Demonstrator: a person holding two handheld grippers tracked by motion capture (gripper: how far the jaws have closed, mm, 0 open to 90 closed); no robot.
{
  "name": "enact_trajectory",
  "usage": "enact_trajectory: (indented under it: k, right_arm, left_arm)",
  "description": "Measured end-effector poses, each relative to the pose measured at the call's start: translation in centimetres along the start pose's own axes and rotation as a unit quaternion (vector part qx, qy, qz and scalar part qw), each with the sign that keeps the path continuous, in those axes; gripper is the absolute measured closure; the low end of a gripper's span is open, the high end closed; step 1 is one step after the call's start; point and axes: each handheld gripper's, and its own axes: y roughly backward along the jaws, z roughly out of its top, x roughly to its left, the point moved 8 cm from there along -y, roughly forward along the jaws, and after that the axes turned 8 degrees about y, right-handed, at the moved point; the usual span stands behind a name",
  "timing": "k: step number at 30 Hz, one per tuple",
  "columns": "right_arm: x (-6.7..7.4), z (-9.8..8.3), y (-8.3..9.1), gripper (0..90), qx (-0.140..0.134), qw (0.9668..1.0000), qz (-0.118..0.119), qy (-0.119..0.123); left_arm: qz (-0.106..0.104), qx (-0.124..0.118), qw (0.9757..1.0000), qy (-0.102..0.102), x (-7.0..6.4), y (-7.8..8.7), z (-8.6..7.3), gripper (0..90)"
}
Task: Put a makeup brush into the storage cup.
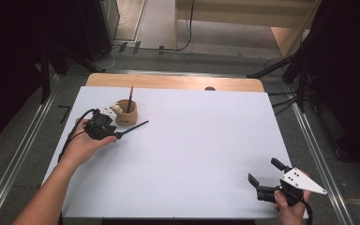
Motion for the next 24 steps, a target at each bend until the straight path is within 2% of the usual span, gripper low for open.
enact_trajectory:
  k: [3, 6, 12, 16, 24]
  right_arm:
    - [0.0, 0.0, 0.0, 0.0, 0.0, 1.0, 0.001, 0.001]
    - [0.0, 0.0, -0.1, 0.0, 0.0, 1.0, 0.002, 0.001]
    - [0.1, 0.0, 0.0, 0.0, 0.0, 1.0, 0.003, 0.004]
    - [0.0, 0.0, 0.0, 0.0, 0.0, 1.0, 0.002, 0.004]
    - [-0.1, -0.2, -0.2, 0.0, 0.007, 1.0, -0.002, 0.002]
  left_arm:
    - [0.01, 0.008, 0.9999, -0.006, 0.1, -0.5, 0.2, 59.3]
    - [0.008, 0.017, 0.9997, -0.013, -0.1, -1.1, 0.4, 63.7]
    - [0.017, 0.028, 0.9989, -0.033, 0.1, -1.9, 0.8, 72.8]
    - [-0.001, 0.037, 0.9987, -0.036, 0.1, -2.4, 0.7, 76.6]
    - [-0.028, 0.034, 0.9986, -0.03, 0.2, -2.5, 0.7, 84.7]
